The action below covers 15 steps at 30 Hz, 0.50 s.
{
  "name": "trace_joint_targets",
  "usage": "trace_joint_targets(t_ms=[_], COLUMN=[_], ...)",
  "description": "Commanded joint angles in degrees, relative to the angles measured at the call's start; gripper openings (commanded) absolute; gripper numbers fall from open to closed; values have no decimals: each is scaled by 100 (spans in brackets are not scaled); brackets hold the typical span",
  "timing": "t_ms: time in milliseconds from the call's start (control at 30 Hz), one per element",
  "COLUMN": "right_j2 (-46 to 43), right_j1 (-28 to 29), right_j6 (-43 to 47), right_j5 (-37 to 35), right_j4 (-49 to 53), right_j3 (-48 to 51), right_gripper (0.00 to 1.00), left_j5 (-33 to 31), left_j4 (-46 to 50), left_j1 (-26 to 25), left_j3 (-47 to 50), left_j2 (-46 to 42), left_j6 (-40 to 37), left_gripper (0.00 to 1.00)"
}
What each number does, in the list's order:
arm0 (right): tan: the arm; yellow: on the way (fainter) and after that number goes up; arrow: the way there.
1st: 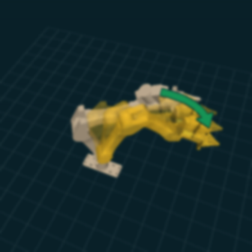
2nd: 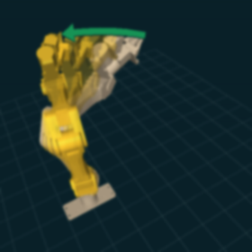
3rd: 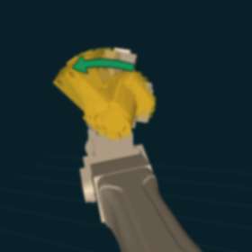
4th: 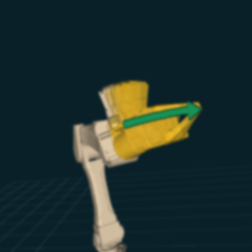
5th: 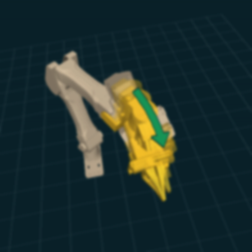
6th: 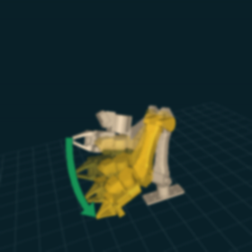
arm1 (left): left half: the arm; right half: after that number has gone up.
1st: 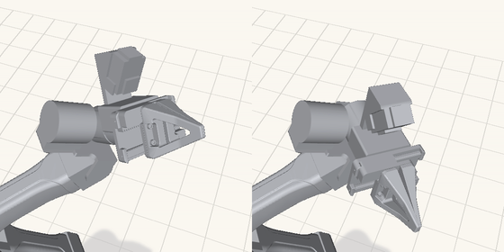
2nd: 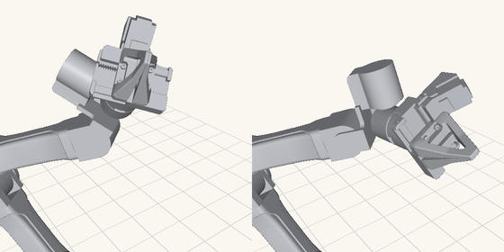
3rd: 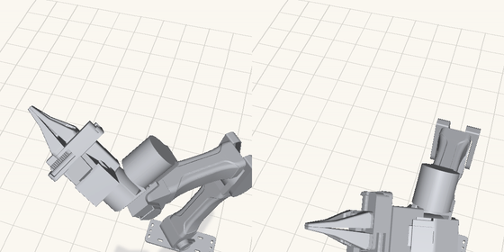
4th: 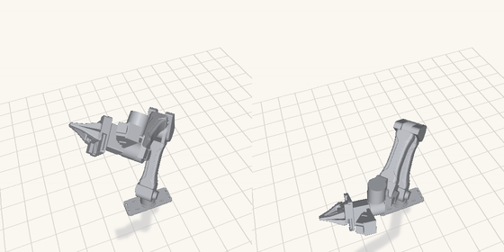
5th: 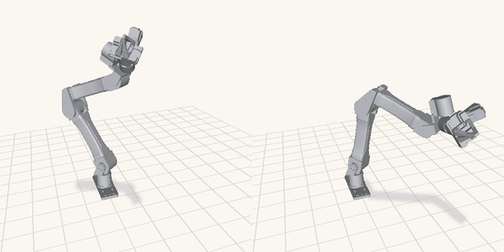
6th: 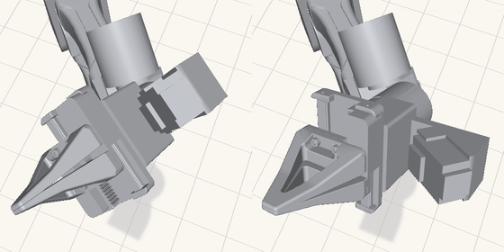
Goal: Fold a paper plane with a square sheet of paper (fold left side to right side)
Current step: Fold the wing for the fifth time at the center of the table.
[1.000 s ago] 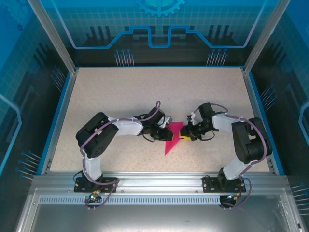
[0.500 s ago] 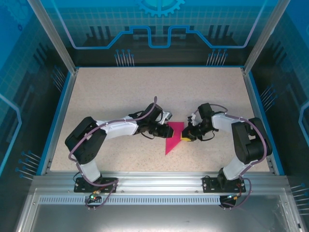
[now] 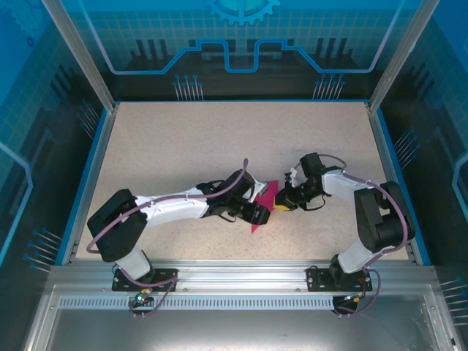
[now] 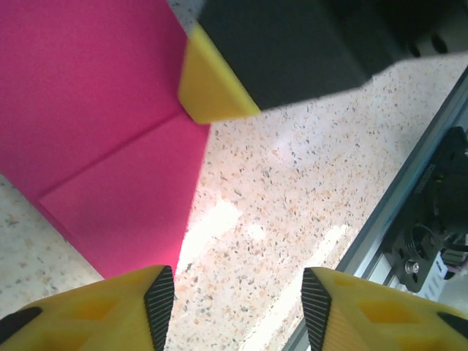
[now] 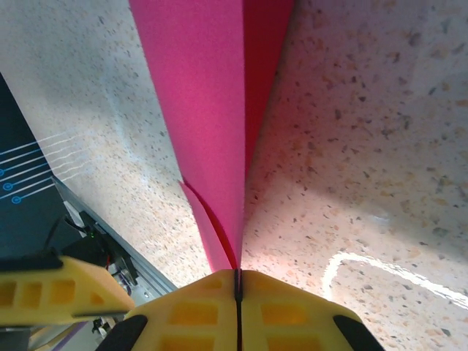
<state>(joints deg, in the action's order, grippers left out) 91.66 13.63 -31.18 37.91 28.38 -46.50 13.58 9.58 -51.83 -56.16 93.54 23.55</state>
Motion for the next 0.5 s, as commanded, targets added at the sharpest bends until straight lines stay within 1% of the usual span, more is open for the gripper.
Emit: trace_joint_targets(t_ms=[0,133,233,367,467], right_j2=[-105,-69,-81,-86,-78], right_j1=[112,140,150,172,175], right_j6=[-168,-247,-310,-369,-406], right_j5=[119,162,172,179,165], right_j4=[182,178,170,150,133], right_j3=[-164,-193,-178,-165,-154], right_gripper=[7,7,7,7,7], left_j5=[-853,-1385,-1677,-1958,-2050], left_j4=[574,856,879,895,929], left_j1=[-242,-451,-544,-673,-738], left_j3=[-154,-487,-612,-746,-864], left_j2=[105,473,686,922,1053], left_j6=[-202,-262,-262,-296,-332], left_gripper=[57,58,59,59,59])
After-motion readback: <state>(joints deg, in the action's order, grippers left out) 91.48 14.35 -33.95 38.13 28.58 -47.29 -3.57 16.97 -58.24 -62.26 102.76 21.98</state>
